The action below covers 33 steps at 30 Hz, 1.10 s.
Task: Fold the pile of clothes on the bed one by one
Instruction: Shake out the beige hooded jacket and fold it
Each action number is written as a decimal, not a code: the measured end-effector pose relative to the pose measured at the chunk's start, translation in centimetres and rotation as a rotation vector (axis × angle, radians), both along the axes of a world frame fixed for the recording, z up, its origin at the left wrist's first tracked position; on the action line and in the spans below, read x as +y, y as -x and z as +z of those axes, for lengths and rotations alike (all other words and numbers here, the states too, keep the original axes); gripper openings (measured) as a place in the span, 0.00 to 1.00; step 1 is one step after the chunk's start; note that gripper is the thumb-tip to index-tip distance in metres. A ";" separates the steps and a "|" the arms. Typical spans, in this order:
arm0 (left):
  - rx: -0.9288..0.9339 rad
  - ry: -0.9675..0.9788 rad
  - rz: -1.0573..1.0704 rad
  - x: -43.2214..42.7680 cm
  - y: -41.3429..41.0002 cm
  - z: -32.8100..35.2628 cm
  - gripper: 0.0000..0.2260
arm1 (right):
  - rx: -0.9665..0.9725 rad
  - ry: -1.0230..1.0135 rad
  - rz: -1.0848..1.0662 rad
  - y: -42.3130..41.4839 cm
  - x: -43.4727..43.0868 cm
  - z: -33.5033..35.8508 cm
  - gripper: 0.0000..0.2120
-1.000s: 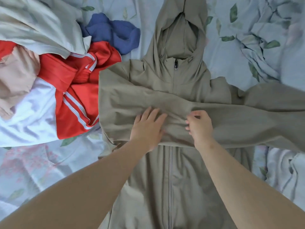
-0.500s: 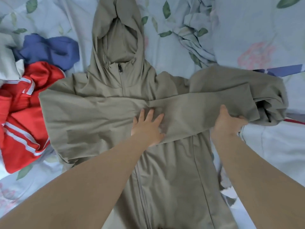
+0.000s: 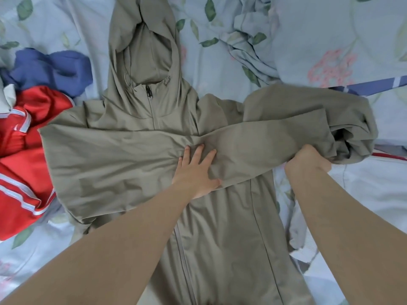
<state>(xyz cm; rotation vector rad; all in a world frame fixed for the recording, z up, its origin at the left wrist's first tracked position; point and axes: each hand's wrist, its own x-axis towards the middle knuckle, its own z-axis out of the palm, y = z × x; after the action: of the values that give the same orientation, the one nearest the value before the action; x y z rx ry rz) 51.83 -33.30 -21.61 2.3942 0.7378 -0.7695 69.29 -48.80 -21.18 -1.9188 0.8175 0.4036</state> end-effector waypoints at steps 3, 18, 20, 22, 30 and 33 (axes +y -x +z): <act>-0.143 0.125 0.161 0.4 0.2 0.3 0.34 | -0.186 -0.418 -0.187 0.7 2.5 3.4 0.11; -0.498 0.945 1.714 3.8 3.5 3.0 0.14 | -0.222 -0.064 0.377 8.3 3.5 2.7 0.05; -0.431 0.555 1.506 3.4 2.8 2.2 0.13 | -0.189 -0.011 0.300 6.6 2.6 1.8 0.04; -0.326 0.182 1.253 2.8 2.3 1.9 0.17 | -0.125 -0.025 0.292 5.2 2.7 1.2 0.08; -0.281 -0.251 0.124 1.7 -1.9 1.7 0.23 | 0.100 -0.270 0.167 2.1 4.6 0.4 0.13; -0.413 -0.058 0.270 2.1 -3.6 0.9 0.10 | 0.087 -0.352 0.039 1.0 4.2 0.1 0.12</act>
<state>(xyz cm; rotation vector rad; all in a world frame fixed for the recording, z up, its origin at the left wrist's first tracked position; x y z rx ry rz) 55.43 -31.22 -20.68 2.3273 0.8875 -0.1383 68.27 -44.60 -21.11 -1.6001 0.7126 0.6159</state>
